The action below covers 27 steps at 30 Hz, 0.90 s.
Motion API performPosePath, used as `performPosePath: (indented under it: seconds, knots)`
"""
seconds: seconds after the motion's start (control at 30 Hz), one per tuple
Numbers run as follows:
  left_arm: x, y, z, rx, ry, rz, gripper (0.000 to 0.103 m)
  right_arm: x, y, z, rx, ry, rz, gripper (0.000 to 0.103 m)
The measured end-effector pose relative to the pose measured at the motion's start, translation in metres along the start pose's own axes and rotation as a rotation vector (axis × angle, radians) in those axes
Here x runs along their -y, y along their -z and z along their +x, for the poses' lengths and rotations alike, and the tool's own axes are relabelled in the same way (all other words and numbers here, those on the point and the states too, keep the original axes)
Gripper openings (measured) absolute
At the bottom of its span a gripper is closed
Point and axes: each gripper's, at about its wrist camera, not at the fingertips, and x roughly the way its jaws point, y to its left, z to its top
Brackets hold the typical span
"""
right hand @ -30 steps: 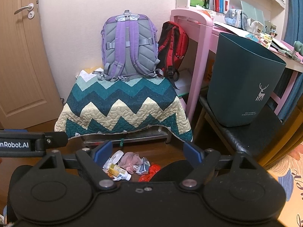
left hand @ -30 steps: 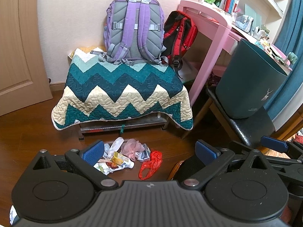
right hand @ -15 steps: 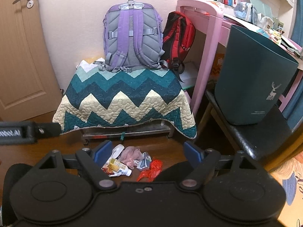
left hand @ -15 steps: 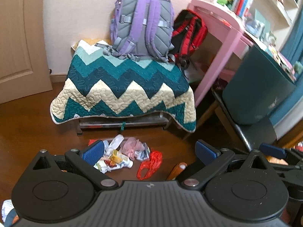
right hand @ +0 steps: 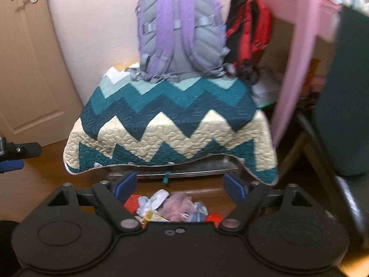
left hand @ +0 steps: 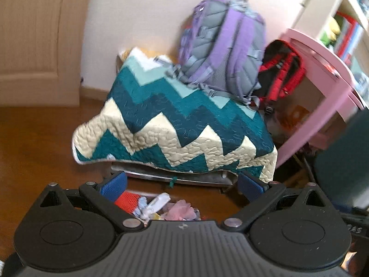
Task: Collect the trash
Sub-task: 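Lower both tools toward the trash pile under the quilted bench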
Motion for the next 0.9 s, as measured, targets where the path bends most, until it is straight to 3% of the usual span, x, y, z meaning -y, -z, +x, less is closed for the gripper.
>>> performPosePath:
  seconds: [0.17, 0.4, 0.7, 0.9]
  knots:
    - [-0.028, -0.004, 0.056, -0.078, -0.021, -0.044, 0.103, 0.005, -0.006, 0.077, -0.050, -0.005, -0.013, 0.082]
    - [-0.033, 0.011, 0.135, -0.175, -0.053, 0.024, 0.103, 0.017, 0.000, 0.179, -0.174, 0.015, -0.040, 0.082]
    - [-0.014, 0.062, 0.250, -0.343, -0.072, 0.165, 0.103, 0.039, 0.018, 0.290, -0.356, -0.002, 0.022, 0.082]
    - [-0.021, 0.102, 0.312, -0.493, -0.056, 0.136, 0.103, 0.050, 0.030, 0.346, -0.447, -0.018, 0.106, 0.082]
